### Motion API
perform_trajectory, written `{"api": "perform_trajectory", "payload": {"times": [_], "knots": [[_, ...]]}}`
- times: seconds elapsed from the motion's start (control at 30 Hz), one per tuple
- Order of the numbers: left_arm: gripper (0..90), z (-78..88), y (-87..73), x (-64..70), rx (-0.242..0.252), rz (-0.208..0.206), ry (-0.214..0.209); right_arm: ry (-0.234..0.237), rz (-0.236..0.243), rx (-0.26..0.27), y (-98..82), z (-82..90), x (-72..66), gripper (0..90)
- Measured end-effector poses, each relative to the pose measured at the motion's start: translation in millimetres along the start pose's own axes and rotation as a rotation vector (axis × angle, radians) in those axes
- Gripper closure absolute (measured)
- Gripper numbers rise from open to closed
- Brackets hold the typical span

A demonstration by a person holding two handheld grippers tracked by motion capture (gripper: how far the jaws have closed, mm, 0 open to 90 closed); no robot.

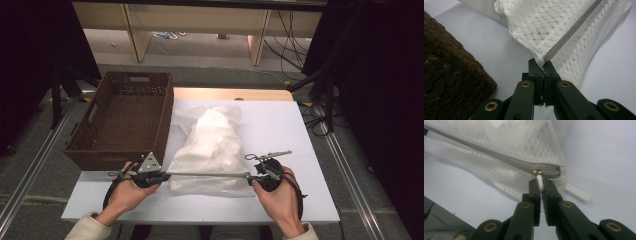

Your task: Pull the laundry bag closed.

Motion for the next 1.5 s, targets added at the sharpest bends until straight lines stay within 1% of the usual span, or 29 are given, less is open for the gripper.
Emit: {"api": "perform_trajectory", "payload": {"times": [0.03,0.07,0.13,0.17,0.27,0.37,0.4,0.47,0.53,0.57,0.6,0.63,0.7,0.77,0.8,0.83,0.87,1.03,1.1,1.13,1.17,1.2,1.23,1.27,1.33,1.4,1.43,1.47,1.5], "knots": [[87.3,-0.5,0.6,1.5,-0.010,-0.012,0.009,0.032,-0.001,-0.009,-1.0,-0.3,1.7,87.0],[87.3,-1.5,1.0,2.8,-0.010,-0.016,0.009,0.023,0.009,0.009,-1.0,-2.1,3.9,87.0],[87.2,-1.0,0.4,2.1,-0.011,-0.012,0.011,0.027,0.009,0.005,-0.9,-3.9,6.5,87.0],[87.2,-1.0,-0.2,1.5,-0.005,-0.003,0.005,0.037,-0.023,-0.008,-1.1,-3.8,6.3,87.0],[87.2,-1.8,-1.4,0.1,-0.014,-0.014,-0.001,0.035,-0.016,-0.015,-0.5,-9.0,14.0,87.0],[87.3,-2.5,-2.2,0.0,-0.019,0.000,0.004,0.030,-0.050,-0.028,0.3,-15.9,21.7,87.0],[87.2,-2.9,-2.3,-0.5,-0.018,-0.002,0.003,0.041,-0.088,-0.051,-0.4,-16.4,21.5,87.0],[87.2,-3.4,-2.5,-0.7,-0.016,0.001,-0.001,0.056,-0.093,-0.053,0.9,-19.4,24.2,87.0],[87.2,-3.7,-2.8,-1.1,-0.017,-0.002,-0.002,0.048,-0.088,-0.060,1.4,-20.5,25.3,87.0],[87.2,-3.7,-2.7,-2.2,-0.018,-0.016,0.004,0.052,-0.122,-0.048,2.7,-21.1,23.0,87.0],[87.2,-4.0,-2.8,-2.3,-0.018,-0.014,0.004,0.045,-0.085,-0.061,2.2,-21.2,25.8,87.0],[87.2,-4.4,-3.4,-1.1,-0.021,0.007,-0.002,0.037,-0.091,-0.064,2.9,-21.9,25.2,87.0],[87.2,-4.3,-3.7,-1.4,-0.024,0.004,0.002,0.027,-0.075,-0.057,4.4,-24.3,26.3,87.0],[87.2,-4.3,-3.6,-3.4,-0.022,-0.013,0.009,0.017,-0.093,-0.076,4.9,-26.2,26.0,87.0],[87.2,-4.6,-3.8,-2.7,-0.021,0.002,0.003,0.001,-0.070,-0.065,5.9,-28.1,28.5,87.0],[87.2,-4.5,-3.8,-2.7,-0.021,0.001,0.003,0.009,-0.101,-0.060,6.7,-28.9,27.0,87.0],[87.2,-4.5,-3.8,-2.7,-0.021,0.001,0.003,-0.005,-0.082,-0.069,6.0,-28.8,29.0,87.0],[87.2,-4.7,-3.6,-2.9,-0.019,-0.003,0.006,-0.004,-0.130,-0.072,8.2,-31.7,27.2,87.0],[87.1,-5.1,-3.8,-3.1,-0.020,-0.002,0.006,-0.006,-0.114,-0.070,8.5,-32.3,28.8,87.0],[87.1,-5.4,-3.9,-2.6,-0.018,0.003,-0.001,-0.004,-0.151,-0.068,9.0,-32.5,27.0,87.0],[87.0,-5.5,-4.0,-2.4,-0.019,0.004,-0.004,-0.001,-0.146,-0.075,8.3,-32.2,27.0,86.9],[87.0,-5.9,-4.0,-3.1,-0.022,0.003,0.001,-0.005,-0.095,-0.074,7.5,-32.2,30.0,86.9],[86.8,-6.0,-3.9,-3.1,-0.022,0.000,-0.005,-0.004,-0.090,-0.073,7.5,-32.1,30.5,86.9],[86.6,-6.1,-3.8,-2.9,-0.017,0.002,-0.009,0.005,-0.112,-0.082,6.9,-31.4,29.0,86.8],[86.2,-5.4,-3.7,-2.4,-0.011,0.009,-0.012,0.017,-0.101,-0.055,7.2,-32.1,29.1,86.7],[85.4,-5.7,-3.4,-3.0,-0.004,0.006,-0.017,0.014,-0.114,-0.065,6.9,-30.6,27.3,86.6],[85.0,-5.4,-3.8,-3.3,-0.009,0.006,-0.003,0.019,-0.134,-0.064,6.9,-30.2,25.2,86.6],[84.5,-5.6,-3.8,-2.9,-0.007,0.008,-0.008,0.003,-0.064,-0.060,4.6,-29.3,29.2,86.5],[84.1,-5.8,-4.0,-2.8,-0.009,0.005,-0.010,0.017,-0.068,-0.051,5.2,-29.4,28.1,86.5]]}}
Point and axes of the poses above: each handheld gripper's, and its own axes: z roughly backward along the jaws, y roughly out of its top, x roughly to its right, the point moved 3 cm from there along -z, roughly forward along the jaws, and after that the axes turned 13 degrees about -x, right-handed, at the moved point
